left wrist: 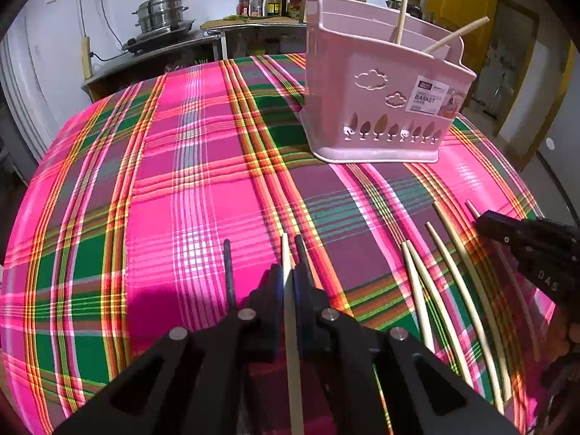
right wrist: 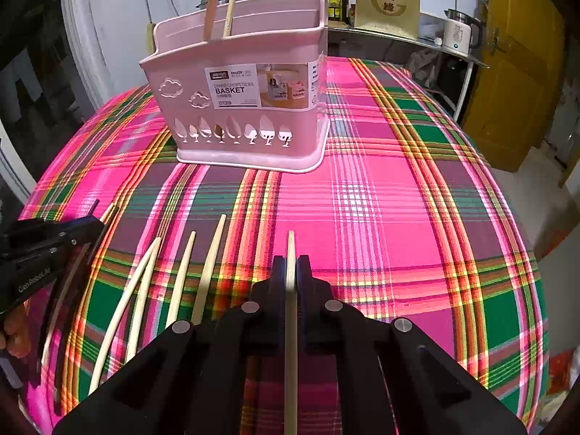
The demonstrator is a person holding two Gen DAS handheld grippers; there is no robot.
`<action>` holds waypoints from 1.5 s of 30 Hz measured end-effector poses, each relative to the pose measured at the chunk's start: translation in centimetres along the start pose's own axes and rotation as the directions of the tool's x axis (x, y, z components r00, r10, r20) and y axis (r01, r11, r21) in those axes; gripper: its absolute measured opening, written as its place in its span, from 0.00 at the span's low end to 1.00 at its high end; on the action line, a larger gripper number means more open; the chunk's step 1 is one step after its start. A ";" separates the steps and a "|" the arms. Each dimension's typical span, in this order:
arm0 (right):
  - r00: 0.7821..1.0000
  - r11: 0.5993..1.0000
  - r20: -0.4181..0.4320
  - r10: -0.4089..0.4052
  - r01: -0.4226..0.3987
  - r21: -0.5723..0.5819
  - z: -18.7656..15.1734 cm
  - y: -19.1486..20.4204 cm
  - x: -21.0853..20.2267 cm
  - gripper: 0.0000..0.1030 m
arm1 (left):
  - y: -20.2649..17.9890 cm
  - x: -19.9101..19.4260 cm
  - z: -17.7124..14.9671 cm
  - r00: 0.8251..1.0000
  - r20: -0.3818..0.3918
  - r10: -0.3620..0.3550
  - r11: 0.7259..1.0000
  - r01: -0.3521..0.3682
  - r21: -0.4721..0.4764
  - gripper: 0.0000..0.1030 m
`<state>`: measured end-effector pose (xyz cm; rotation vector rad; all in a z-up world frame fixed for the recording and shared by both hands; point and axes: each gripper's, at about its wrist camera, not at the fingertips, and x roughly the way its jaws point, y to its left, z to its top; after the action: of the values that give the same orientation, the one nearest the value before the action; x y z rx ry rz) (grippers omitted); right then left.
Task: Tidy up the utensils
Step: 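Lift and carry both held chopsticks over the pink basket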
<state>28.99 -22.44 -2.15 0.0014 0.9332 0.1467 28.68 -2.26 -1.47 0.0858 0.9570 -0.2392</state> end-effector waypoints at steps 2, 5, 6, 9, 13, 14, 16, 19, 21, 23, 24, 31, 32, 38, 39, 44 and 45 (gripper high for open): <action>1.000 1.000 0.006 0.006 -0.006 0.002 0.1 -0.1 -0.3 0.06 | 0.1 -0.5 0.2 1.000 0.009 -0.005 1.000 0.005 -0.002 0.06; 0.999 1.000 0.031 0.028 -0.029 0.009 0.5 -0.3 -1.3 0.06 | 0.3 -1.8 0.6 0.999 0.032 -0.021 1.000 0.022 -0.013 0.06; 0.999 1.000 0.040 0.030 -0.030 0.009 0.7 -0.3 -1.7 0.06 | 0.4 -2.4 0.8 0.999 0.045 -0.025 1.000 0.026 -0.015 0.06; 0.996 0.999 0.071 0.046 -0.047 0.009 1.2 -0.3 -3.1 0.06 | 0.6 -4.2 1.5 0.996 0.084 -0.029 0.999 0.031 -0.018 0.06; 0.989 0.998 0.128 0.068 -0.070 0.009 2.0 -0.3 -5.6 0.06 | 1.0 -7.0 2.2 0.989 0.139 -0.046 0.998 0.050 -0.025 0.06; 0.988 0.997 0.138 0.073 -0.075 0.008 2.2 -0.3 -6.0 0.06 | 1.0 -7.6 2.4 0.987 0.151 -0.051 0.998 0.055 -0.024 0.06; 0.983 0.996 0.163 0.085 -0.087 0.004 2.6 -0.2 -7.2 0.06 | 1.0 -8.8 2.7 0.983 0.176 -0.055 0.998 0.059 -0.019 0.06; 0.977 0.996 0.193 0.093 -0.094 -0.006 3.1 0.0 -8.6 0.06 | 1.0 -10.4 3.0 0.977 0.205 -0.060 0.998 0.065 -0.018 0.06; 0.973 0.995 0.208 0.095 -0.095 -0.013 3.2 0.2 -9.4 0.06 | 0.9 -11.3 3.1 0.974 0.219 -0.061 0.998 0.066 -0.016 0.06; 0.970 0.995 0.223 0.099 -0.097 -0.020 3.3 0.5 -10.2 0.06 | 0.7 -12.2 3.2 0.971 0.230 -0.063 0.997 0.069 -0.016 0.06; 0.969 0.995 0.227 0.100 -0.097 -0.022 3.3 0.5 -10.4 0.06 | 0.7 -12.6 3.1 0.969 0.237 -0.065 0.997 0.071 -0.016 0.06; 0.961 0.994 0.257 0.107 -0.102 -0.032 3.1 0.6 -12.4 0.06 | 0.0 -14.8 3.1 0.960 0.268 -0.076 0.997 0.077 0.006 0.06; 0.959 0.994 0.261 0.109 -0.104 -0.033 3.1 0.6 -12.6 0.06 | -0.1 -15.0 3.1 0.959 0.272 -0.076 0.997 0.077 0.008 0.06; 0.952 0.993 0.284 0.117 -0.108 -0.045 3.0 0.6 -14.0 0.06 | -0.7 -16.0 3.1 0.956 0.282 -0.081 0.997 0.080 0.015 0.06; 0.951 0.993 0.287 0.117 -0.107 -0.048 3.1 0.6 -14.2 0.06 | -0.8 -16.1 3.2 0.956 0.283 -0.081 0.997 0.080 0.017 0.06; 0.946 0.993 0.300 0.120 -0.107 -0.058 3.3 0.8 -15.0 0.06 | -1.3 -16.5 3.5 0.953 0.290 -0.091 0.996 0.087 0.028 0.06; 0.946 0.992 0.301 0.121 -0.108 -0.060 3.3 0.9 -15.1 0.06 | -1.5 -16.6 3.7 0.952 0.290 -0.094 0.996 0.088 0.032 0.06</action>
<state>22.73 -23.27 11.95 0.0384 0.6213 0.2669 22.09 -1.60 14.27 0.0220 0.6650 -0.3363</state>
